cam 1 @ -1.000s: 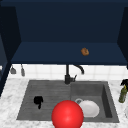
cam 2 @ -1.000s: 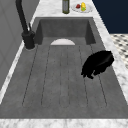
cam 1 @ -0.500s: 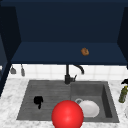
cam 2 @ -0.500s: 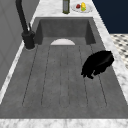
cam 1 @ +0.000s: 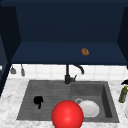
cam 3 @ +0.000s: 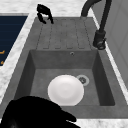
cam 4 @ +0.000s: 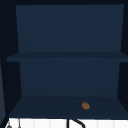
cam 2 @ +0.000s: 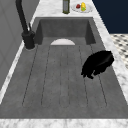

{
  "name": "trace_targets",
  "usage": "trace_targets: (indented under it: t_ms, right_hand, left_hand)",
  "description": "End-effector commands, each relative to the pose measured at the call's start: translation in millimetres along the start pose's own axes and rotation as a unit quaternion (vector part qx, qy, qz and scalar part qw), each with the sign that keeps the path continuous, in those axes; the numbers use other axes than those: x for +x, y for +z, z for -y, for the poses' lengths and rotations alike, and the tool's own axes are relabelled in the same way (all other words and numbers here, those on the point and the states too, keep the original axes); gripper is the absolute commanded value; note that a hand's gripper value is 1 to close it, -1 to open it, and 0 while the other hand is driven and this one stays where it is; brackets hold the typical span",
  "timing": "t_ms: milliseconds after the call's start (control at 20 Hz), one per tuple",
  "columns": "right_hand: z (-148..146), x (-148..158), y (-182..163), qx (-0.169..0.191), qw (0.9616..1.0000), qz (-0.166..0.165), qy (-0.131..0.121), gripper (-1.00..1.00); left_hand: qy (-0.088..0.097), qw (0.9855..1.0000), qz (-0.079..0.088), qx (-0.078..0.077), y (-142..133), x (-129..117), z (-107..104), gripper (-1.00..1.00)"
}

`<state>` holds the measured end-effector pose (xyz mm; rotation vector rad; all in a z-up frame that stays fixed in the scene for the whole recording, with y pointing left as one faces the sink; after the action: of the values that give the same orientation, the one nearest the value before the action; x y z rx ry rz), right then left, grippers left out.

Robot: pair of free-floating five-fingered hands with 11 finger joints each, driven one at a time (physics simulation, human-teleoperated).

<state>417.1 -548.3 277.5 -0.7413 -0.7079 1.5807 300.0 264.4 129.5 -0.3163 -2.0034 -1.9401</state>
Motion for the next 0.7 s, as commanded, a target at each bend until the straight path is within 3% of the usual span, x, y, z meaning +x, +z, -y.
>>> trace_targets:
  t_ms: [0, 650]
  right_hand:
    - [17, 13, 1, -0.002, 0.9996, 0.021, 0.019, -1.0]
    - [10, 28, -8, 0.005, 0.9999, 0.016, 0.0, -1.0]
  left_hand:
    - [0.0, 1.0, 0.0, 0.0, 0, 0, 0, 0.0]
    - [0.0, 1.0, 0.0, 0.0, 0, 0, 0, 0.0]
